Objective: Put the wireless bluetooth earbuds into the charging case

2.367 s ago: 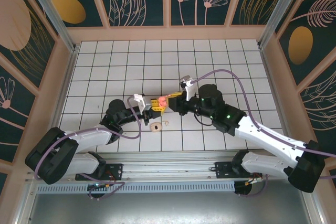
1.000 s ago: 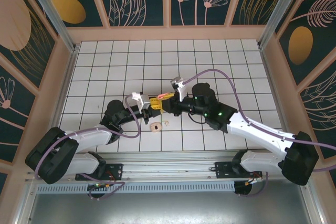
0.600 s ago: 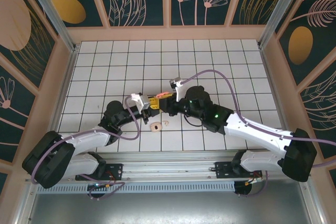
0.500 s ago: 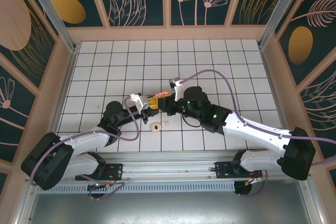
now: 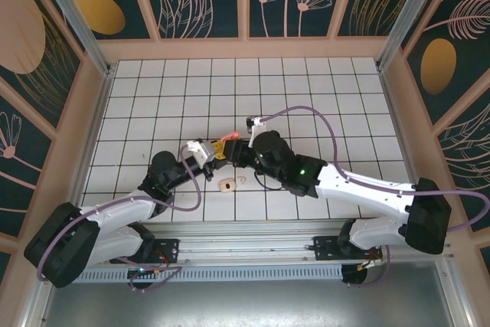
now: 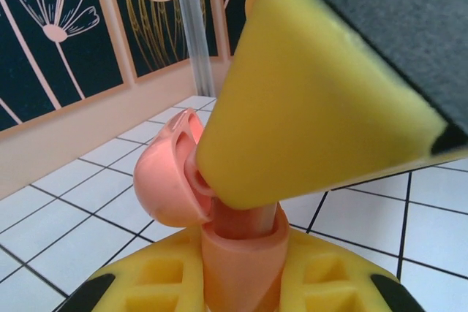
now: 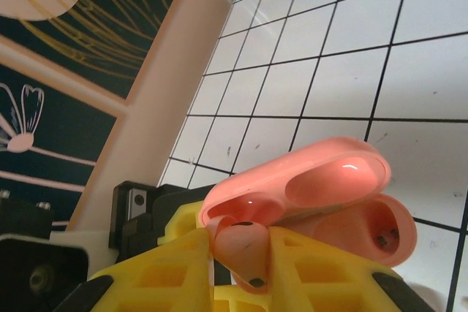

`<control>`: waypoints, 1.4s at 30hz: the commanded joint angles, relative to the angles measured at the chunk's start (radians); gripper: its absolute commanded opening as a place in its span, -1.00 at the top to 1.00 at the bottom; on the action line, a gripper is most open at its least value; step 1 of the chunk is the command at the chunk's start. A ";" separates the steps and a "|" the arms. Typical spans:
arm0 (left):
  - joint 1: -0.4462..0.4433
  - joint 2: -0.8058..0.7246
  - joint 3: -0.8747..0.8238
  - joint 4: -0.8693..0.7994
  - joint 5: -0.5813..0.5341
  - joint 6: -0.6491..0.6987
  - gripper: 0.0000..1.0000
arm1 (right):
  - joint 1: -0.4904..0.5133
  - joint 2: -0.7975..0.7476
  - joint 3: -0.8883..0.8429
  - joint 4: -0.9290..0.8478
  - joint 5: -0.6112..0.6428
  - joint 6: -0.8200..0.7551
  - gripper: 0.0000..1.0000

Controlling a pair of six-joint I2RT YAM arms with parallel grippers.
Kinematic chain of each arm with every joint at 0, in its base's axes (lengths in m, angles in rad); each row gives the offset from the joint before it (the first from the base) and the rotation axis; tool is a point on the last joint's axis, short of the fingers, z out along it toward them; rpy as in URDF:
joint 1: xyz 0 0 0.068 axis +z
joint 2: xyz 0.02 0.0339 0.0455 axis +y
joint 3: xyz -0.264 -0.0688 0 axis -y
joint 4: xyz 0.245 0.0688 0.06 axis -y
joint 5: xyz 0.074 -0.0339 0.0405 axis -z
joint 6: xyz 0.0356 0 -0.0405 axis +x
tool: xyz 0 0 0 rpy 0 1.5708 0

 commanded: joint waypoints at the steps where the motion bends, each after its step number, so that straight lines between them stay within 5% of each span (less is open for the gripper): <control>1: 0.003 -0.042 0.009 0.081 -0.066 0.029 0.96 | 0.025 0.041 0.021 -0.131 0.068 0.123 0.56; 15: 0.003 -0.088 -0.016 0.071 -0.140 0.081 0.97 | 0.060 0.129 0.085 -0.200 0.111 0.354 0.55; 42: 0.003 -0.143 -0.039 0.046 -0.135 0.092 0.97 | 0.081 0.138 0.121 -0.233 0.142 0.391 0.36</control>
